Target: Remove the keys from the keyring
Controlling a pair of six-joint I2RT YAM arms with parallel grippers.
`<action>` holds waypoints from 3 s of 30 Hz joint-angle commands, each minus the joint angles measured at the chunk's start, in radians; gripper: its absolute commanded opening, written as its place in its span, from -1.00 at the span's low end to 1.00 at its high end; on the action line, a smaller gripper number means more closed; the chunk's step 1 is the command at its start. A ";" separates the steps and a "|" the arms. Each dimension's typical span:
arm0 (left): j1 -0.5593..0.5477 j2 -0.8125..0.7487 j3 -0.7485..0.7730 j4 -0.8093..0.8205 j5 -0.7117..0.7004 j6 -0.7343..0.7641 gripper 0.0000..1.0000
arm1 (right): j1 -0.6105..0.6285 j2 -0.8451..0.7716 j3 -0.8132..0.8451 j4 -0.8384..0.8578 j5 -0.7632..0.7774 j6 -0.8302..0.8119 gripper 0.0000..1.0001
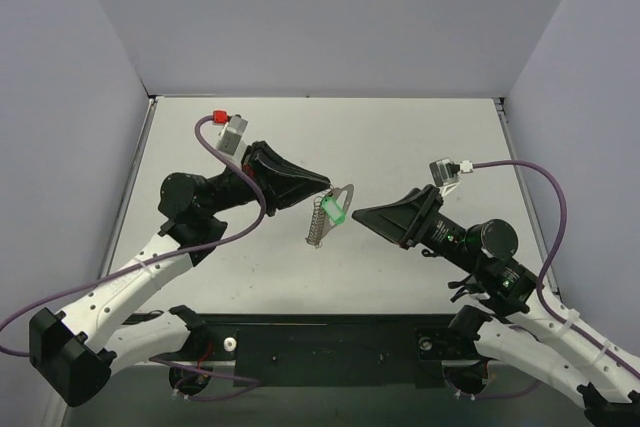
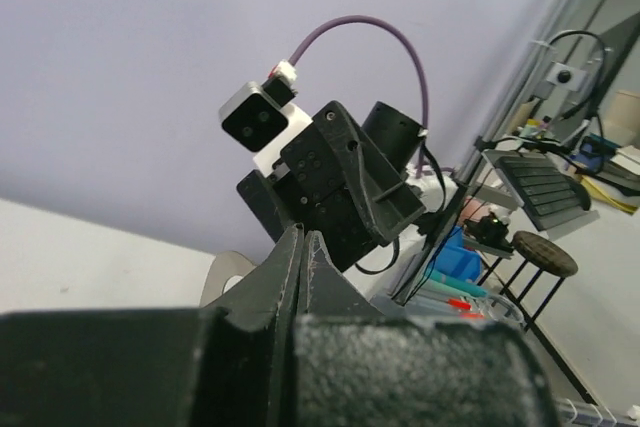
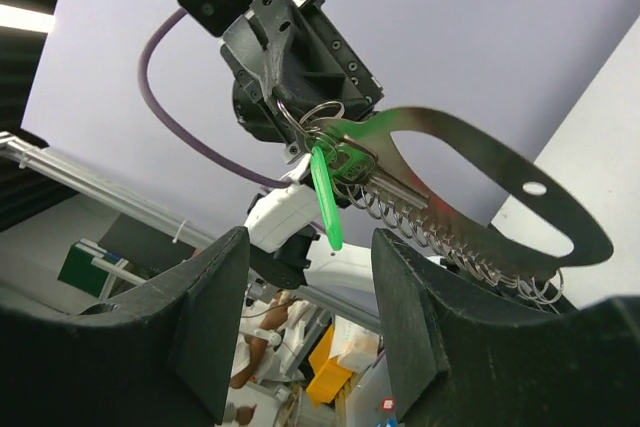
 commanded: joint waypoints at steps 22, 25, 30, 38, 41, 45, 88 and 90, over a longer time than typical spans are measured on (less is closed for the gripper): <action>-0.051 0.116 -0.040 0.673 -0.278 -0.552 -1.00 | 0.169 0.080 0.321 -0.160 0.024 -0.280 -0.06; -0.072 0.105 -0.032 0.650 -0.310 -0.567 -1.00 | 0.184 0.119 0.407 -0.264 0.013 -0.348 -0.06; -0.117 0.100 -0.010 0.579 -0.353 -0.607 -1.00 | 0.187 0.159 0.507 -0.402 0.006 -0.455 -0.06; -0.180 0.135 -0.023 0.631 -0.418 -0.668 -1.00 | 0.186 0.246 0.677 -0.551 -0.017 -0.540 -0.04; -0.193 0.169 -0.017 0.694 -0.429 -0.723 -1.00 | 0.186 0.263 0.712 -0.582 -0.016 -0.564 -0.04; -0.210 0.214 -0.007 0.709 -0.427 -0.765 -1.00 | 0.187 0.277 0.755 -0.623 0.003 -0.586 -0.02; -0.264 0.114 0.028 0.426 -0.383 -0.515 -1.00 | 0.186 0.291 0.784 -0.609 0.098 -0.509 -0.03; -0.266 0.114 0.029 0.427 -0.383 -0.515 -1.00 | 0.187 0.283 0.780 -0.620 0.101 -0.515 -0.03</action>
